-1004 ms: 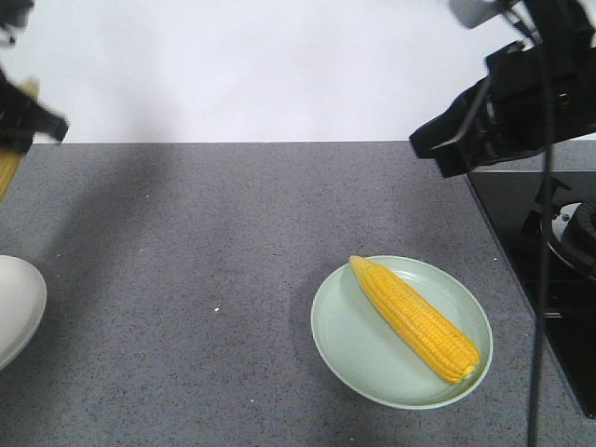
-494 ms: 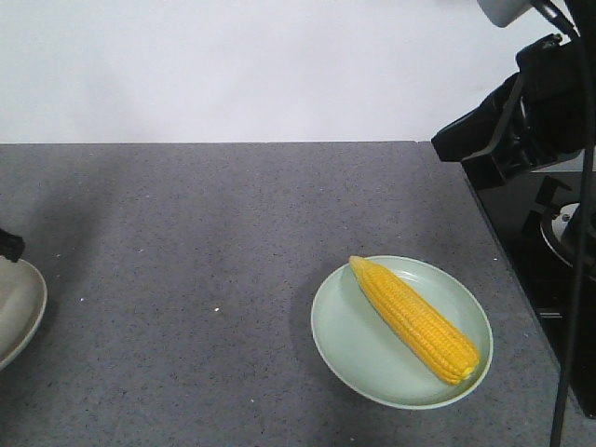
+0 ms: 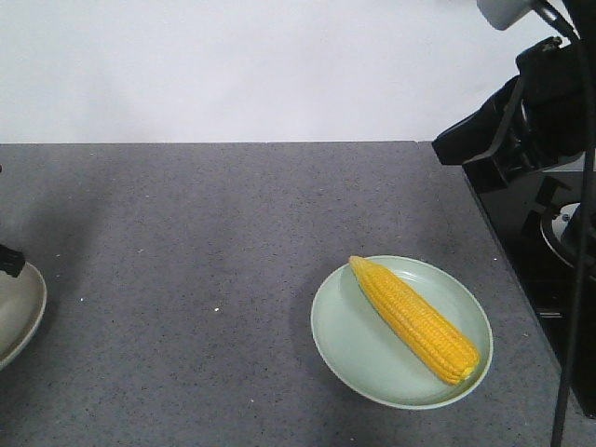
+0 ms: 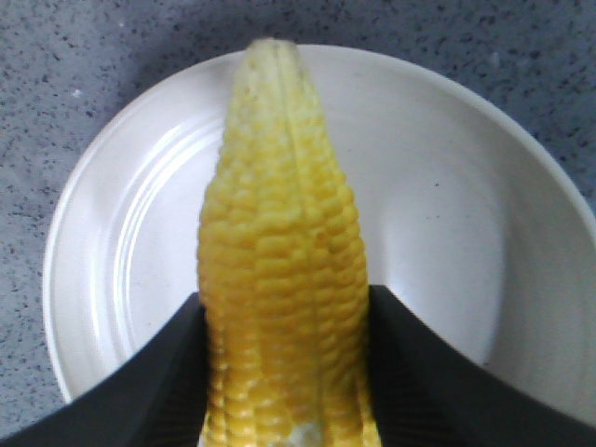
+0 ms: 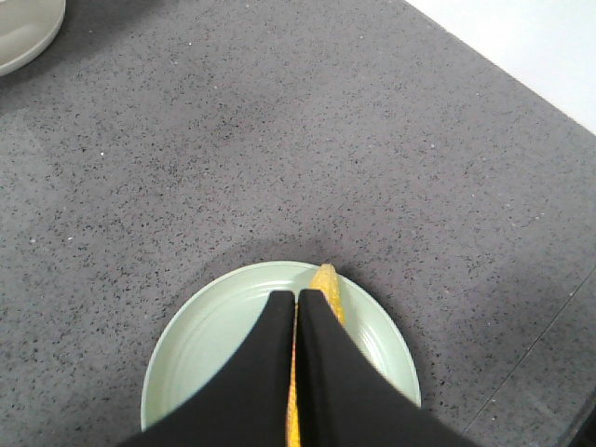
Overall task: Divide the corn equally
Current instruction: 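Lower the left gripper's corn cob onto the beige plate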
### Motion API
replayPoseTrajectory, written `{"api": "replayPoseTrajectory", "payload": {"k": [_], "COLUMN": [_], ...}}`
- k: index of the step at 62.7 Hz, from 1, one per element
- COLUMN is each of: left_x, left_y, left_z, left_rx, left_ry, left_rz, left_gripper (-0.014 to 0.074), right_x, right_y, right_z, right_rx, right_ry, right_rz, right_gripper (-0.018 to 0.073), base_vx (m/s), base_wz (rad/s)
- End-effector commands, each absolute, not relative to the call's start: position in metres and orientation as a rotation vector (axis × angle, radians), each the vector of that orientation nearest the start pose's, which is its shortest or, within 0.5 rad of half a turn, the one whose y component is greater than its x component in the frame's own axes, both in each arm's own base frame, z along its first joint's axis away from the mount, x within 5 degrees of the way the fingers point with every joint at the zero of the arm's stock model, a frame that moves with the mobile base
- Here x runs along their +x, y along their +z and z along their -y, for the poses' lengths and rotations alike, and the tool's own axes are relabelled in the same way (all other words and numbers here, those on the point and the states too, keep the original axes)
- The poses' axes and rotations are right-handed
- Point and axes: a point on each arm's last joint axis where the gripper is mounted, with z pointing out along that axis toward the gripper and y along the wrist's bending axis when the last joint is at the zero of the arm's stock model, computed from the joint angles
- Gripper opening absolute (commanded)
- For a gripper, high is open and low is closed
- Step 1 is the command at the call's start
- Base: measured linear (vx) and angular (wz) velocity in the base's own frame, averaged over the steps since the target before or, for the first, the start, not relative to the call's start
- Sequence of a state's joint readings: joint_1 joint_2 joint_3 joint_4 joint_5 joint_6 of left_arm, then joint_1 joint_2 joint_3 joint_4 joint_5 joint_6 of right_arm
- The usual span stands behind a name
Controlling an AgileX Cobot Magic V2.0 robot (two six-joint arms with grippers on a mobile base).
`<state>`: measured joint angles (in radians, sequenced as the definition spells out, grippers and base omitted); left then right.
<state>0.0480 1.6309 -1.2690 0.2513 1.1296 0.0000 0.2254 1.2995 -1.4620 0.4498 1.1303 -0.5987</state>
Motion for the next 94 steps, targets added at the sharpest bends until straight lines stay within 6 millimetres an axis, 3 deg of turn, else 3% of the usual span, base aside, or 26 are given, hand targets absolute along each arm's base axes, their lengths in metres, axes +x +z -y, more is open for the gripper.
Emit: {"api": "replayPoseTrajectory", "payload": {"k": [1, 19, 48, 94], "left_x": [0.3168, 0.3161, 0.3129, 0.3104], "left_y": [0.2857, 0.2855, 0.2848, 0.2842], "left_z": [-0.0357, -0.0354, -0.0356, -0.0351], "left_rx": [0.05, 0.047, 0.025, 0.002], "left_ry": [0.349, 0.344, 0.347, 0.339], "left_rz": [-2.88, -2.889, -2.924, -2.951], "left_gripper": [0.0015, 0.0109, 0.0382, 0.0405], "right_x": [0.2348, 0.2346, 0.2346, 0.2349], "right_y": [0.4413, 0.4412, 0.4412, 0.4414], "right_z": [-0.09, -0.0901, -0.0901, -0.0901], "right_rx": [-0.864, -0.862, -0.861, -0.858], "right_ry": [0.401, 0.404, 0.405, 0.404], "right_rz": [-2.109, -2.112, -2.113, -2.11], "right_gripper": [-0.0008, -0.0008, -0.0008, -0.0008], "base_vx": [0.0, 0.0, 0.0, 0.0], "base_wz": [0.0, 0.0, 0.0, 0.0]}}
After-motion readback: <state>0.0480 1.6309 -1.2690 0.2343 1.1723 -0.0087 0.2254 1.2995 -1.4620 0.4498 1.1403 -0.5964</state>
